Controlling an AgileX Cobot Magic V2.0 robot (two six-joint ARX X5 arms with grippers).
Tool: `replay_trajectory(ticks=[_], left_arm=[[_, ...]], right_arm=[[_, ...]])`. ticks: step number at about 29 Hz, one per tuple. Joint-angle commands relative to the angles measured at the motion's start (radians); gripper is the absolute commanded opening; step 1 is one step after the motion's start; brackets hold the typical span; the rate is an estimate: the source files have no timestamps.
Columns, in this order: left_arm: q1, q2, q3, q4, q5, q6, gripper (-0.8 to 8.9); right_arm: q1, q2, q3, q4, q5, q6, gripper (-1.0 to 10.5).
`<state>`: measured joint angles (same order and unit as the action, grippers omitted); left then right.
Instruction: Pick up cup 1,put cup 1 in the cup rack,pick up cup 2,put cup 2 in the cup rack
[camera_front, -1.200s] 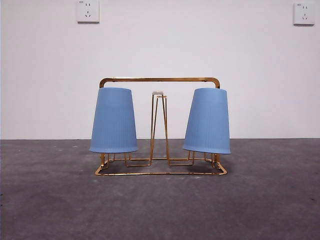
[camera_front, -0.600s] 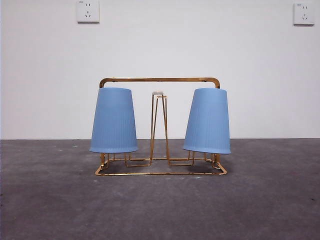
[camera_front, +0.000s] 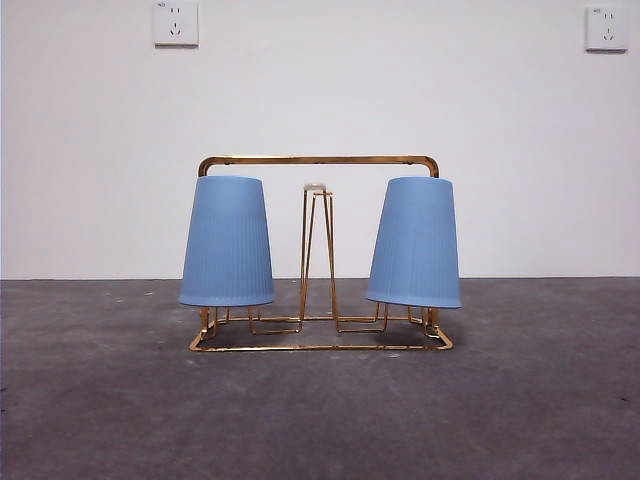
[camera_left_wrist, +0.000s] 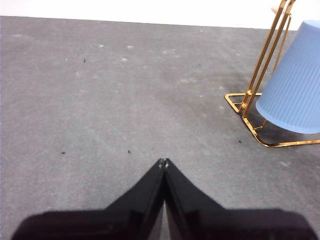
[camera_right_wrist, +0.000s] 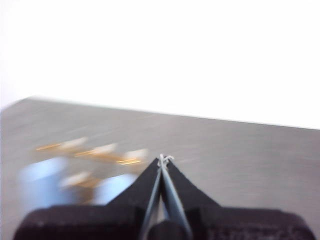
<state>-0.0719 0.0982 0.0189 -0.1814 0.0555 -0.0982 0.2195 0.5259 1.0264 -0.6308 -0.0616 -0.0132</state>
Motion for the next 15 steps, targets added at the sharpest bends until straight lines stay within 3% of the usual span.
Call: replay_trajectory(ticks=[1,10,15], left_arm=[[0.003,0.002,-0.008,0.008,0.001,-0.003,-0.03],[0.003,0.002,-0.008,0.008,0.001,-0.003,-0.03],[0.003,0.002,-0.008,0.008,0.001,-0.003,-0.04]], right_arm=[[-0.074,-0.089,-0.243,0.171,-0.003,-0.016,0.0],[-0.116,-0.297,-0.719,0.502,0.021,-0.015,0.0],[-0.116,-0.402,-0.872,0.537,0.027,-0.014,0.0]])
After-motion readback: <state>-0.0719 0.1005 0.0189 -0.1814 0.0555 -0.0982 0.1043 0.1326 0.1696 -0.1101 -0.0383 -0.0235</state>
